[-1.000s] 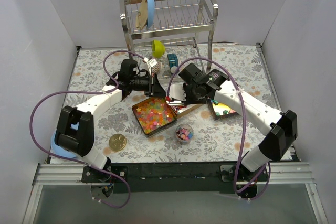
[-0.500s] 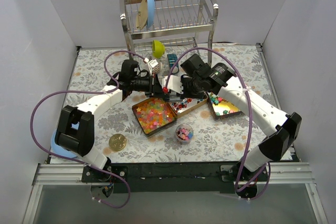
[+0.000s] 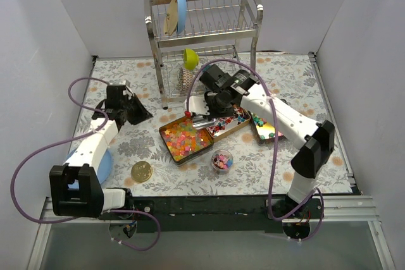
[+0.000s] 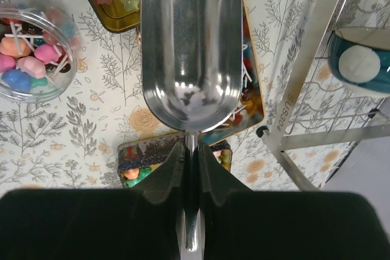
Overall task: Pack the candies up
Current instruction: Scoop the fake candies from the storage box.
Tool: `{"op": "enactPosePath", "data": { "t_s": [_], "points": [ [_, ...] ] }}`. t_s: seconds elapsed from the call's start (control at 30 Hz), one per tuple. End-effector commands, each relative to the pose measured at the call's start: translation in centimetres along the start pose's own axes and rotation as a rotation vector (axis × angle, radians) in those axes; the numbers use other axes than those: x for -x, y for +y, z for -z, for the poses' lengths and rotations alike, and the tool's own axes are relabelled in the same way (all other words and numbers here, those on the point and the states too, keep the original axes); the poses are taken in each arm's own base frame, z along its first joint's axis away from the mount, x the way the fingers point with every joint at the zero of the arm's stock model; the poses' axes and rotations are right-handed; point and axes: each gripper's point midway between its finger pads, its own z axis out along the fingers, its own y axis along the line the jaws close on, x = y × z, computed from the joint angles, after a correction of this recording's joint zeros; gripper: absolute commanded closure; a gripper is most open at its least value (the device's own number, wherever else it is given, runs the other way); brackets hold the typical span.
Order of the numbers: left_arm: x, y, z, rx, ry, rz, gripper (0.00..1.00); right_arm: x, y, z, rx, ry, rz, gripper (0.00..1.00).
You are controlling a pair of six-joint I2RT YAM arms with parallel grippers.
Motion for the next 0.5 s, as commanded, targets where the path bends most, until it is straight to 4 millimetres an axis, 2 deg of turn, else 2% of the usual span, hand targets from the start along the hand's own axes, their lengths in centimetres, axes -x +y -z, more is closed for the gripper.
{"op": "enactPosePath", "data": {
  "t_s": [0.0,0.03,0.1,0.23,0.3,0.47],
  "points": [
    [-5.3,3.7,0.9,0.126,0.099,0.122,1.00,1.1,-0.6,0.1,-0.002,0.073,0.125,0.99],
    [-5.9,3.8,0.8,0.115,0.115,0.139,1.00,0.8,-1.0,-0.6,-0.005,0.116,0.145,0.99],
    [-7.9,4.3,0.4,0.096,0.160,0.161,1.00,1.3,-1.2,-1.0,-0.016,0.151,0.210,0.99],
    [-10.7,4.4,-0.2,0.037,0.225,0.214,1.00,0.8,-2.7,-1.7,-0.065,0.277,0.299,0.99],
    [-11.3,4.2,-0.4,0.011,0.231,0.234,1.00,0.5,-3.4,-1.6,-0.089,0.338,0.341,0.99],
    [-14.2,5.0,-0.2,-0.001,0.294,0.271,1.00,1.2,-4.5,-2.6,-0.130,0.417,0.436,0.99]
  ]
}}
